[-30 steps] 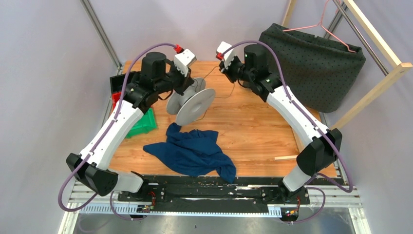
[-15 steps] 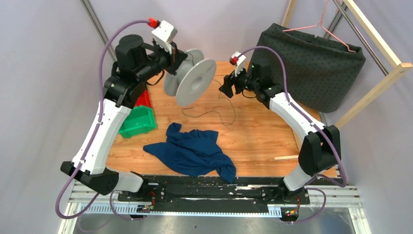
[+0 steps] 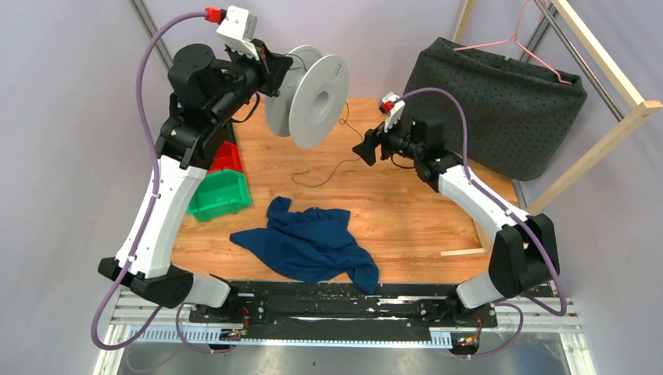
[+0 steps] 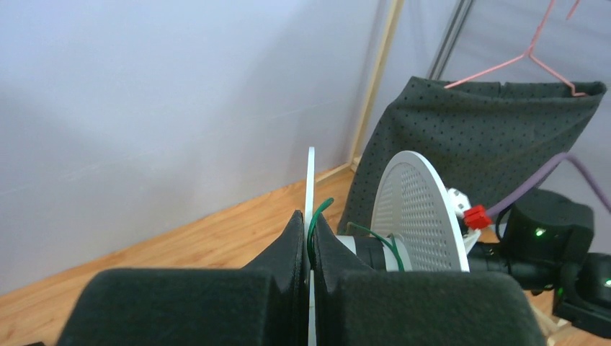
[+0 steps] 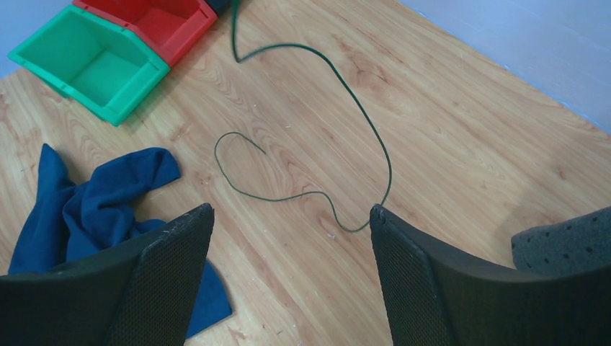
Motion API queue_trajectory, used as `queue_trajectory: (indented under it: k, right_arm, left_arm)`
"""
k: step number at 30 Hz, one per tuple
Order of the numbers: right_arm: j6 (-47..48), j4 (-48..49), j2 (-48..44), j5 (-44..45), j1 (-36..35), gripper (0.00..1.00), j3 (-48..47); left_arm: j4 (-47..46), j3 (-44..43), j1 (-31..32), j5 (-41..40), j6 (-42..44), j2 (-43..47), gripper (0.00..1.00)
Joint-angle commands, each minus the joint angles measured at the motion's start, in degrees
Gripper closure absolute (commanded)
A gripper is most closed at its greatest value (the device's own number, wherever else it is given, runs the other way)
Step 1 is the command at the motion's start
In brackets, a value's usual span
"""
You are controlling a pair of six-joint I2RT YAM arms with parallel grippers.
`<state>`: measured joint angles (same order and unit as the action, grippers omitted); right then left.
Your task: Wrap the cables
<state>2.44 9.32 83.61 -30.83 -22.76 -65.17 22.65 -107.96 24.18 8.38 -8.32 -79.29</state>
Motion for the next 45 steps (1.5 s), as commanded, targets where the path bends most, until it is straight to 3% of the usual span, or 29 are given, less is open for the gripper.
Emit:
queue_trajectory:
  k: [1, 11, 18, 20, 24, 25, 32, 36, 42, 45]
  right_arm:
    - [-2.1, 6.1, 2.0, 3.4, 0.8, 0.17, 2.3]
    - [-12.7, 18.3, 12.8, 15.0, 0.8, 0.14, 4.1]
    - [-24.4, 26.1, 21.5, 16.4, 0.4, 0.16, 3.3]
    - [-25.1, 27.5, 23.1, 15.6, 0.4, 0.27, 2.6]
    - [-24.3, 25.3, 24.4, 12.2, 0.4, 0.91, -0.9]
    - [-24.1, 23.7, 24.4, 10.9, 0.4, 0.99, -1.6]
    - [-23.9, 18.5, 15.6, 8.4, -0.2, 0.99, 6.4]
    - [-20.3, 10.4, 7.9, 8.6, -1.5, 0.99, 9.9]
    - [-3.3, -13.4, 1.5, 8.4, -9.5, 0.99, 2.5]
    - [3.0, -20.8, -0.8, 5.2, -14.0, 0.99, -2.5]
  left_arm:
    - [-5.9, -4.0, -0.1, -0.5, -2.7, 0.2, 1.00]
    - [-6.9, -5.4, -0.1, -1.3, -3.9, 0.4, 1.00]
    - [-8.2, -4.9, -0.1, -3.1, -4.8, 1.3, 1.00]
    - [-8.4, -4.9, -0.1, -3.7, -5.1, 1.4, 1.00]
    - [-9.2, -4.0, -0.1, -6.9, -6.6, 1.4, 1.00]
    - [-9.9, -3.4, -0.1, -8.1, -6.9, 1.5, 1.00]
    - [-12.1, 0.6, -0.1, -16.3, -8.7, -0.4, 1.00]
    - [-14.2, 4.3, -0.1, -19.5, -10.5, -1.6, 1.00]
    - [-17.3, 7.7, -0.1, -28.3, -15.0, -4.6, 1.00]
    - [-17.7, 7.8, 0.0, -31.2, -14.7, -7.0, 1.00]
